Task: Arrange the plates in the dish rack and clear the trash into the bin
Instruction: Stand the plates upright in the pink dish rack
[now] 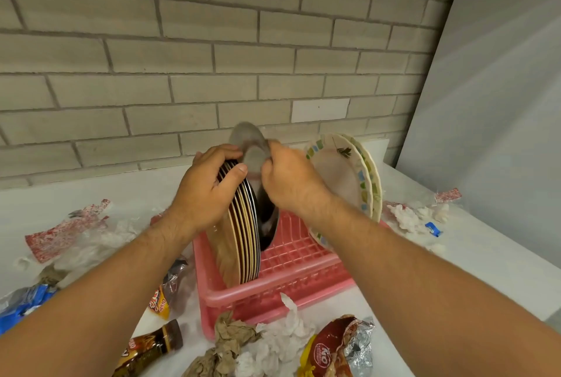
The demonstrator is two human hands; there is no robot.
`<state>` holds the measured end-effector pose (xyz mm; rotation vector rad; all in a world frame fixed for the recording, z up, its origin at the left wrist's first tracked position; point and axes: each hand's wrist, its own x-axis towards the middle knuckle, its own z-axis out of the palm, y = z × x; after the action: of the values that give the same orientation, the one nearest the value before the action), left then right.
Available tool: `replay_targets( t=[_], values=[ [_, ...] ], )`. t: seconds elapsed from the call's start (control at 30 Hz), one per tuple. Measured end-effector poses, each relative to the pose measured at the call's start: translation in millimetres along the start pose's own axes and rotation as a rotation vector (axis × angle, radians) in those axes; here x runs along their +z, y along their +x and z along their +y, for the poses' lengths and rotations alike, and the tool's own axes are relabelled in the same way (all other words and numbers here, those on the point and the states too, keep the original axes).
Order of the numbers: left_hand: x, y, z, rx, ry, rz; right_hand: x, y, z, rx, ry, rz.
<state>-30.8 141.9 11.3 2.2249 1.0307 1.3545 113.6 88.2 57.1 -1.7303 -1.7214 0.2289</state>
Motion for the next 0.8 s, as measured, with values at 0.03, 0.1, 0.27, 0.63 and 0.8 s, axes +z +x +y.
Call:
replay_targets(
  t=[0.03,0.1,0.27,0.63,0.8],
  values=[
    [0.4,0.0,-0.3,-0.008,-0.001,0.003,-9.2,5.4,-3.8,-0.013,0.005,0.030],
    [1.0,-0.4,0.5,-0.021,0.011,-0.002,-30.6,15.3,-9.7,-0.045,-0.013,0.109],
    [-1.6,-0.4,5.6,-0.035,-0.009,-0.018,-69.5,22.9,14.5,-0.046,-0.126,0.259],
    [2.6,0.0,7.8,-0.079,0.014,0.011,-34.8,-30.0,99.0,0.056,-0.205,0.241],
    [3.1,-0.2,5.9,-0.075,0.009,0.017,-26.0,-40.9,107.9,0.055,-0.216,0.230]
  ],
)
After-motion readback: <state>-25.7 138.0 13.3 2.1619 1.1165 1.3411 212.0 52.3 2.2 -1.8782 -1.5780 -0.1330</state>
